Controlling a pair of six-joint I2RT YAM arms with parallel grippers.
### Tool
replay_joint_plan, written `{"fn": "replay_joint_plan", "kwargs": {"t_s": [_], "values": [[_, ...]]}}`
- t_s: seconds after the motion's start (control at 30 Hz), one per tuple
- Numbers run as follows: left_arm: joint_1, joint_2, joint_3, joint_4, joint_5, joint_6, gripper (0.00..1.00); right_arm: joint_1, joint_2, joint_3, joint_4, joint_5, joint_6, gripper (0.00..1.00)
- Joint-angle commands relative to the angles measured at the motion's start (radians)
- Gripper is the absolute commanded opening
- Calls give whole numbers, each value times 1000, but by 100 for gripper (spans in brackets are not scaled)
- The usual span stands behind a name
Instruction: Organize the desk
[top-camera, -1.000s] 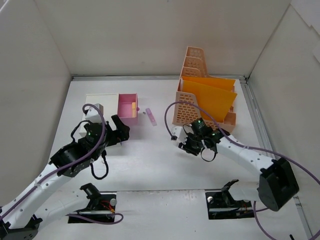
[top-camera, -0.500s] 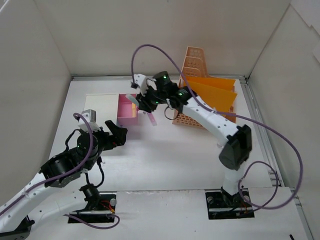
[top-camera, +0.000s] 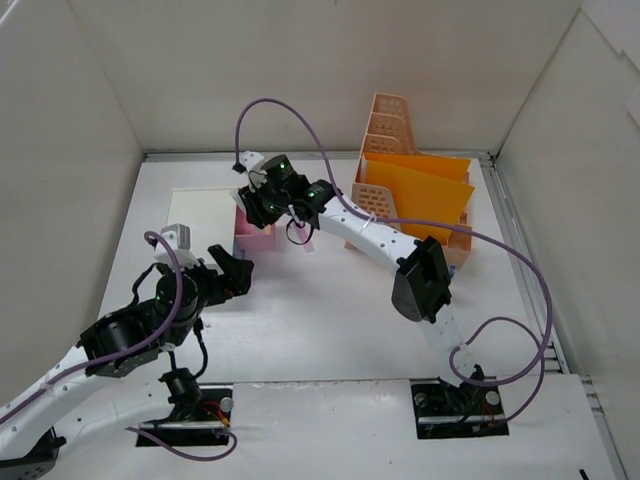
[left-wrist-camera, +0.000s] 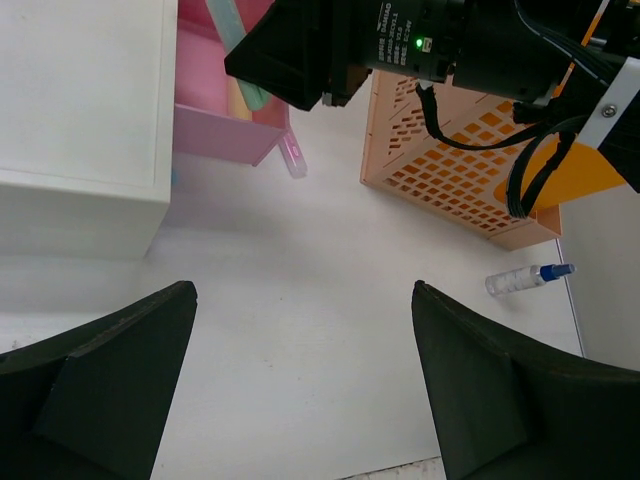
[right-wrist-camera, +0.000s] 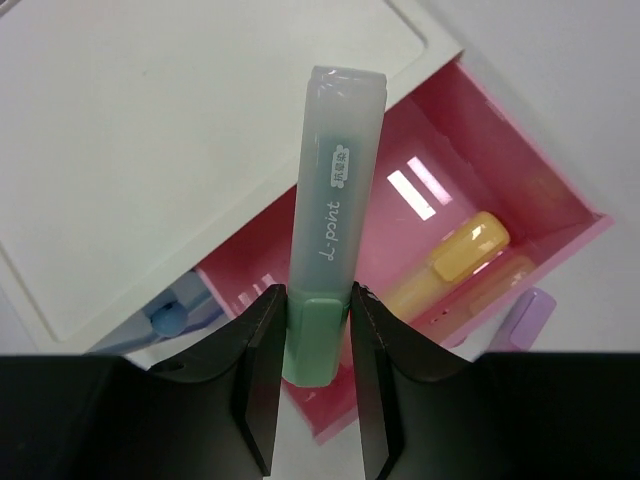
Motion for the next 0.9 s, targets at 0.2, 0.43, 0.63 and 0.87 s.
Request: {"fn": "replay_joint_plan", "kwargs": {"t_s": [0.2, 0.43, 0.63, 0.87], "values": [[-10, 48, 16, 21, -27, -25, 85, -18, 29, 102, 136, 104, 43, 20], [-10, 42, 12, 24, -32, -27, 85, -47, -17, 96, 151, 47, -1, 39], [-10, 61, 21, 32, -29, -14, 86, -55, -74, 66, 160, 108, -79, 40], [-10, 35, -10, 45, -27, -27, 86, -81, -103, -9, 186, 491, -116, 25]]}}
